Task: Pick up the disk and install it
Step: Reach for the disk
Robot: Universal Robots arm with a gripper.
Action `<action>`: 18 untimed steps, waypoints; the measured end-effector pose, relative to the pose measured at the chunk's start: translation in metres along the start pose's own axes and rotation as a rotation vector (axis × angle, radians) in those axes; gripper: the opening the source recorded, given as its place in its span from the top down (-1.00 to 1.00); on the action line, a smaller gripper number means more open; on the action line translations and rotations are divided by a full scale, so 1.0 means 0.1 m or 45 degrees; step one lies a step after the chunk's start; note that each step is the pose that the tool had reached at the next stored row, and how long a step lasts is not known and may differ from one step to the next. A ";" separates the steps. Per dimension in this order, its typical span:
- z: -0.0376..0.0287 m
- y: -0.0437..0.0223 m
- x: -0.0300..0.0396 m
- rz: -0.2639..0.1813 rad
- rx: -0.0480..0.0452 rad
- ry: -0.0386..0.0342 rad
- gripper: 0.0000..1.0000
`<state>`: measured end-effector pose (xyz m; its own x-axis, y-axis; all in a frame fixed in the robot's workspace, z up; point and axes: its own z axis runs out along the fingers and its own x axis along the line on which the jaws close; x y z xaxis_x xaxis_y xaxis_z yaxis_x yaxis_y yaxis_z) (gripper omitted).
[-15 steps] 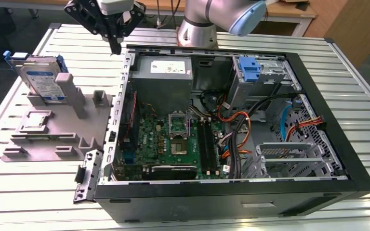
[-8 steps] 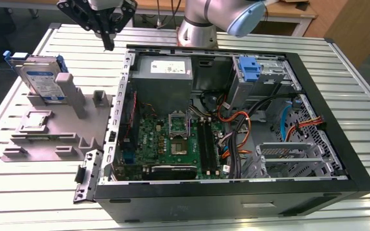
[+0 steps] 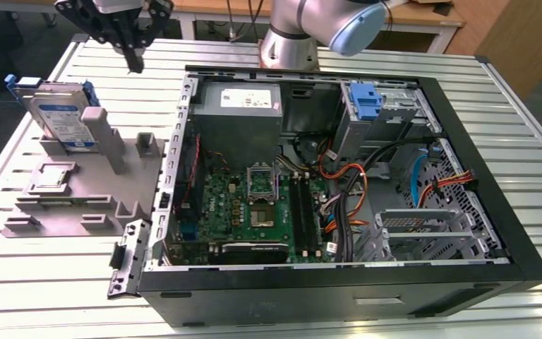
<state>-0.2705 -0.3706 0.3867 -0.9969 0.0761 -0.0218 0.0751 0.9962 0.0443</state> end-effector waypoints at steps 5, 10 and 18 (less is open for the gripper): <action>0.014 0.005 0.188 0.000 0.000 0.0040 0.80; 0.018 0.006 0.231 0.000 0.000 0.0047 0.80; 0.021 0.004 0.252 0.000 0.000 0.0048 0.80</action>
<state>-0.2955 -0.3681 0.3841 -0.9969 0.0763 -0.0180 0.0754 0.9962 0.0439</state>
